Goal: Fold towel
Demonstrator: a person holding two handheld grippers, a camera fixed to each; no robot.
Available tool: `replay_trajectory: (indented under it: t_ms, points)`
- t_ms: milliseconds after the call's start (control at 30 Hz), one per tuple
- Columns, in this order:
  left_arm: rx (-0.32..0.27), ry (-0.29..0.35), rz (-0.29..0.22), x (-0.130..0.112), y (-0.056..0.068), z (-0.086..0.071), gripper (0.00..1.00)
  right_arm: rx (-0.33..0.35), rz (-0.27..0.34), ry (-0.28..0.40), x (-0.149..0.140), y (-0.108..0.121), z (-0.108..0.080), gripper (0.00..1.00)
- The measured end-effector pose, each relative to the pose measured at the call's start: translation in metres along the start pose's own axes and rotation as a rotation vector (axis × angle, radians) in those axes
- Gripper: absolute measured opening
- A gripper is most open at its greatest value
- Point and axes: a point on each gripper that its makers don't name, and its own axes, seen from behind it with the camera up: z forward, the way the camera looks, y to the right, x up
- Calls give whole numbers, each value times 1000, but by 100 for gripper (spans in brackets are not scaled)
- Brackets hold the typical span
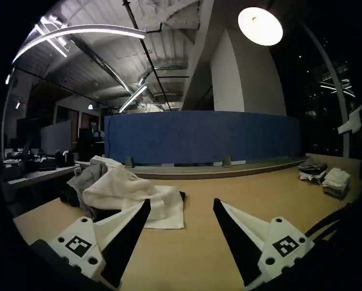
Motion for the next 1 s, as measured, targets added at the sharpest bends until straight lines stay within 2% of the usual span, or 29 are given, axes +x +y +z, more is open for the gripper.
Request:
replay_trajectory:
  t_ms: [167, 567, 767, 1000]
  points:
    - [5, 4, -15, -2, -1, 3, 96, 6, -2, -1, -1, -1, 1, 100]
    - [8, 1, -4, -3, 0, 4, 96, 9, 22, 10, -3, 11, 1, 100]
    - [9, 1, -3, -2, 1, 4, 96, 17, 36, 40, 8, 20, -2, 100]
    - [9, 1, -2, -3, 1, 4, 96, 3, 18, 92, 27, 41, -8, 100]
